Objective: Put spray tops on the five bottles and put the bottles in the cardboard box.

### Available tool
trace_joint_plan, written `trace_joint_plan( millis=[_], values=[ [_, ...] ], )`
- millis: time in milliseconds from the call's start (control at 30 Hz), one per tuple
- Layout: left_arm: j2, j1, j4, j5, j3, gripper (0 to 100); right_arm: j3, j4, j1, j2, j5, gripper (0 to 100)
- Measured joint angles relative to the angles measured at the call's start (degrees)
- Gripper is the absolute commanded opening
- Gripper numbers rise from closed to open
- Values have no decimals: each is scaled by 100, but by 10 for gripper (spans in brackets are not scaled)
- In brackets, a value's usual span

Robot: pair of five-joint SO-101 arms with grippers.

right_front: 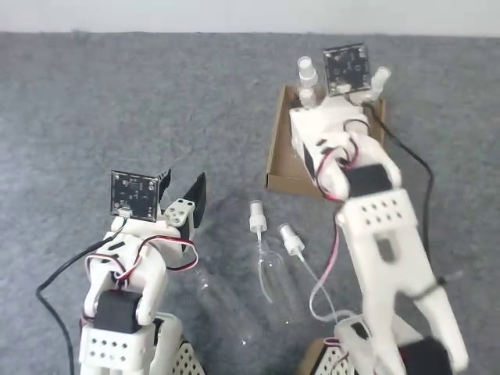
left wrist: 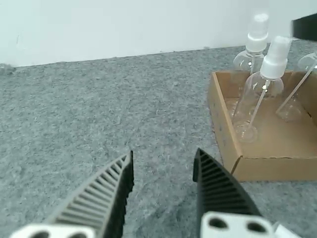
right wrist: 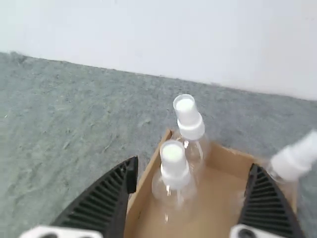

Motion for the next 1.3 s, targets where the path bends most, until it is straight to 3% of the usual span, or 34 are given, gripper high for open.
trace_joint_plan(
  millis=[267, 500, 700, 867, 1000, 1300],
  values=[
    [0, 0, 0, 0, 0, 179, 0, 2725, -255, -677, 0, 285],
    [0, -299, -88, 0, 0, 179, 132, 3991, -1521, -686, 9, 289],
    [0, -431, -246, 0, 0, 179, 1371, 3938, -2681, -686, 0, 286],
    [0, -484, -255, 0, 0, 179, 1996, 3429, -2840, -686, -9, 286],
    [0, -484, -255, 0, 0, 179, 2031, 3297, -2796, -686, -18, 285],
    [0, -484, -255, 0, 35, 178, 2198, 2321, -1846, -519, -220, 285]
  ],
)
